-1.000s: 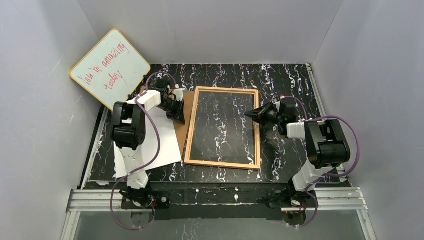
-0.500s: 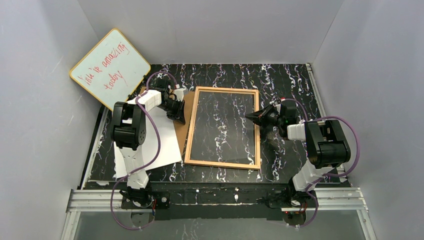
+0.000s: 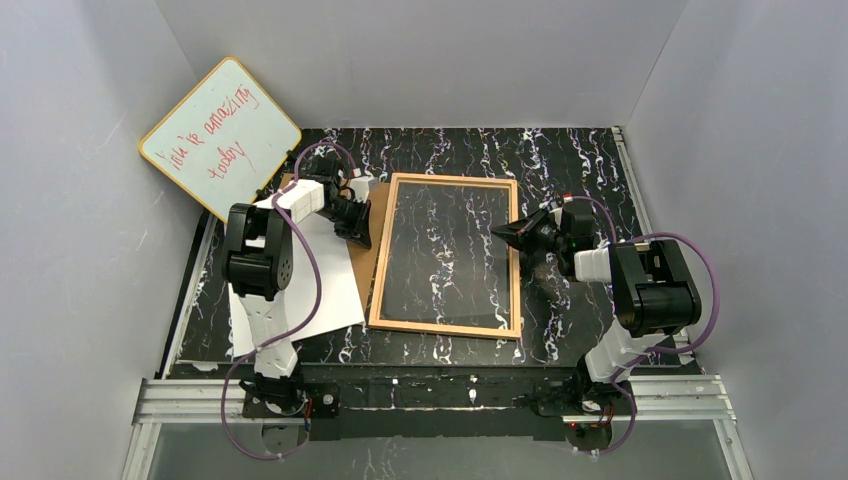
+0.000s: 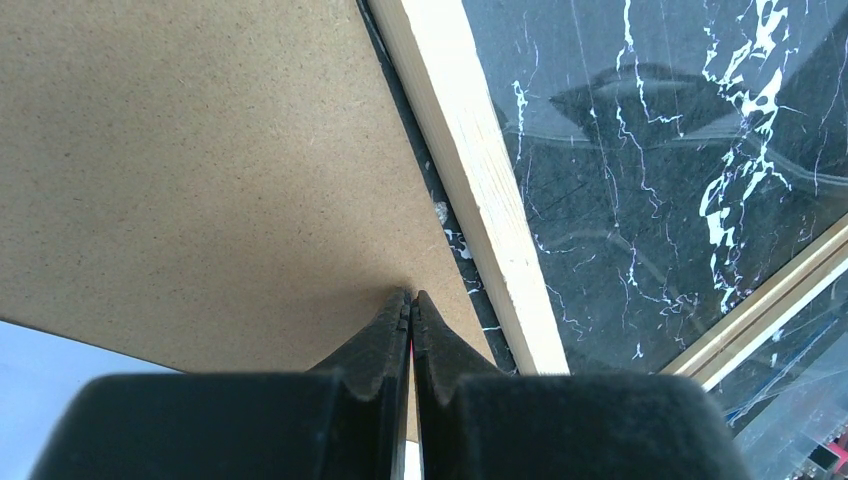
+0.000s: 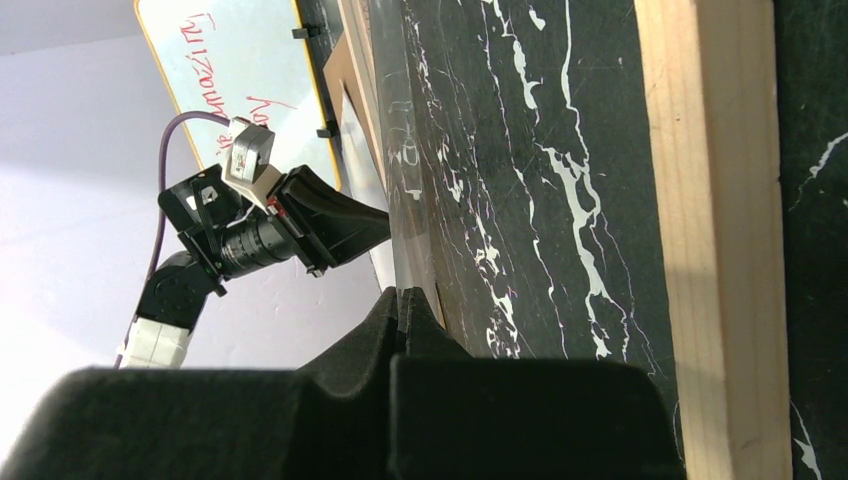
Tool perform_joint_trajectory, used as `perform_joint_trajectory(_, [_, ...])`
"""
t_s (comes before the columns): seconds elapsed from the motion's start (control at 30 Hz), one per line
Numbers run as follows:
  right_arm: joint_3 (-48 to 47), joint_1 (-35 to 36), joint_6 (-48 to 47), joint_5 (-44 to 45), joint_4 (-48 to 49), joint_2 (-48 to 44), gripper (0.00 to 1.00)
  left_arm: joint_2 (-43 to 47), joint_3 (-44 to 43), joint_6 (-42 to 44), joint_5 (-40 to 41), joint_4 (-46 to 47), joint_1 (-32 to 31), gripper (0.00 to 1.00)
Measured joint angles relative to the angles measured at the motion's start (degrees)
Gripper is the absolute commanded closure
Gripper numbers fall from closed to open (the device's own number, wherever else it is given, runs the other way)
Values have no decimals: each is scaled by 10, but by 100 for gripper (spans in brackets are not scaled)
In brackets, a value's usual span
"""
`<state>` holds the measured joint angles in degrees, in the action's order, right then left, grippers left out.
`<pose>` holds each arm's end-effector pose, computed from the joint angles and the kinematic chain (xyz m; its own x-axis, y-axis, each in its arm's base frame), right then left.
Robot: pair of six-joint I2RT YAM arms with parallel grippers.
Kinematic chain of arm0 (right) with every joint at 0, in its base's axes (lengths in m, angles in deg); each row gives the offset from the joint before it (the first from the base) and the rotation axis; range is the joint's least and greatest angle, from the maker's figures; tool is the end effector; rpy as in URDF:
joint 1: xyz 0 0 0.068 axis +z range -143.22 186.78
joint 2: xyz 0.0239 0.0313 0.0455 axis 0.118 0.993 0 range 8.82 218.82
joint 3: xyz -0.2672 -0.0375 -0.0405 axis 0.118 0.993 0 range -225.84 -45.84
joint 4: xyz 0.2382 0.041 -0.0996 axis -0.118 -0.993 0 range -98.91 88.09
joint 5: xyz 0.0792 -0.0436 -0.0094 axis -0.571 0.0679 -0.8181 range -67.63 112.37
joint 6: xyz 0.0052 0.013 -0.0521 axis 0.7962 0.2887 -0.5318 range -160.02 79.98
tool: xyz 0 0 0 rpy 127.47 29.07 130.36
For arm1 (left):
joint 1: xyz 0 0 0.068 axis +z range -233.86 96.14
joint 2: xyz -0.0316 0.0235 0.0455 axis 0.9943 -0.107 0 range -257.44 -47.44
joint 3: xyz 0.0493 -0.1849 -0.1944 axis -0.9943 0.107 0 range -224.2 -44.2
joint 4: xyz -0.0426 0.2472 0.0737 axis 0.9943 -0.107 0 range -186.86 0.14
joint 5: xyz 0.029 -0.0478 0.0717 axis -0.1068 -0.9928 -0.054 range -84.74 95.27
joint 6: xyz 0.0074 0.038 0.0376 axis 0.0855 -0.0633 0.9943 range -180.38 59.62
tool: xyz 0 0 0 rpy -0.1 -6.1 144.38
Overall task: Put the photo into the frame
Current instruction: Place the photo frame item in the photo frame.
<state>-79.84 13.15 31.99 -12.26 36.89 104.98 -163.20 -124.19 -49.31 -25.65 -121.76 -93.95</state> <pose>0.3064 0.0546 0.1464 -0.7017 0.7090 -0.0694 0.1862 0.2766 0.9428 0.3987 -0.0896 0.1599 -0.8281 0.3147 -0.4639 0.5109 0.7643 -0.3935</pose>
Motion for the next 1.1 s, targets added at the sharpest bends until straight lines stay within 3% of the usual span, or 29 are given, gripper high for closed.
perform_joint_trajectory(1.1, [0,-7,-3,-1,28,27,99,0,0,9,0,0,-1,100])
